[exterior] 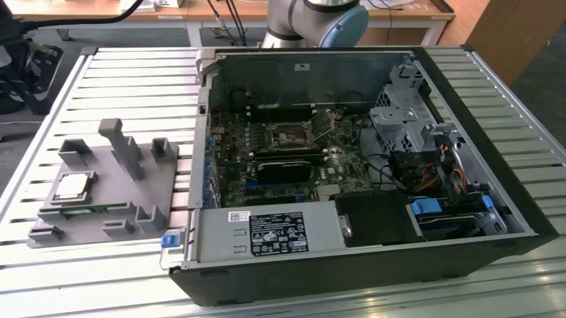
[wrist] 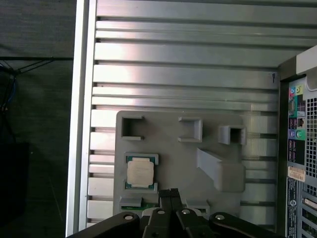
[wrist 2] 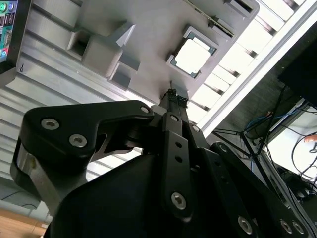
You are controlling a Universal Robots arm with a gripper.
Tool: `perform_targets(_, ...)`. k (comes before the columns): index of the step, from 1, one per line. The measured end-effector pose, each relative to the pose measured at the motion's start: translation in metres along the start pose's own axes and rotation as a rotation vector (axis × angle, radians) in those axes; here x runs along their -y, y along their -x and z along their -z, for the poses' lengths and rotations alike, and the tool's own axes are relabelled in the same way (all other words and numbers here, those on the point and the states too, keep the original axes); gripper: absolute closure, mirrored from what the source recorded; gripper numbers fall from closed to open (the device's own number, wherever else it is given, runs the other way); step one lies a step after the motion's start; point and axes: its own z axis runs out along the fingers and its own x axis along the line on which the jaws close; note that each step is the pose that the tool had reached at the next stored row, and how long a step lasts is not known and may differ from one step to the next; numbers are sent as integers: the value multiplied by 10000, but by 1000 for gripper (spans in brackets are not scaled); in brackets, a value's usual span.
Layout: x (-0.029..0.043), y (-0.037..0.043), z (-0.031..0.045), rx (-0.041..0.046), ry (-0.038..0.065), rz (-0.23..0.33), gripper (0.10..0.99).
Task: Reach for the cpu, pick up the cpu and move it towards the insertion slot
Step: 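Pick up the cpu and move it towards the insertion slot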
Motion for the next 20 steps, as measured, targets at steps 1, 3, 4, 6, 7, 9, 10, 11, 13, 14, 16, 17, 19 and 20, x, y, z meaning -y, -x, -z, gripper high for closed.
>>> perform_targets(1,0,-3,0,0,0,0,980)
perform_targets(3,0,-9,0,0,0,1,980)
perform_targets(4,0,-13,-1,1,1,0,980)
perform_targets(6,0,-24,-1,1,1,0,980)
perform_targets(7,-1,-29,-1,0,0,0,980)
perform_targets(9,-1,-42,-3,0,0,0,980)
perform_targets(10,-1,-50,-4,1,1,0,980)
perform_targets(11,-1,-61,-6,-1,0,0,980)
perform_targets(13,0,-80,-12,1,1,0,980)
perform_targets(14,3,-85,-16,1,1,1,980)
perform_targets(16,6,-93,-25,2,1,2,980)
perform_targets(17,7,-97,-28,1,2,0,980)
perform_targets(19,14,-99,-37,1,1,0,980)
perform_targets(20,19,-100,-41,-1,0,0,980)
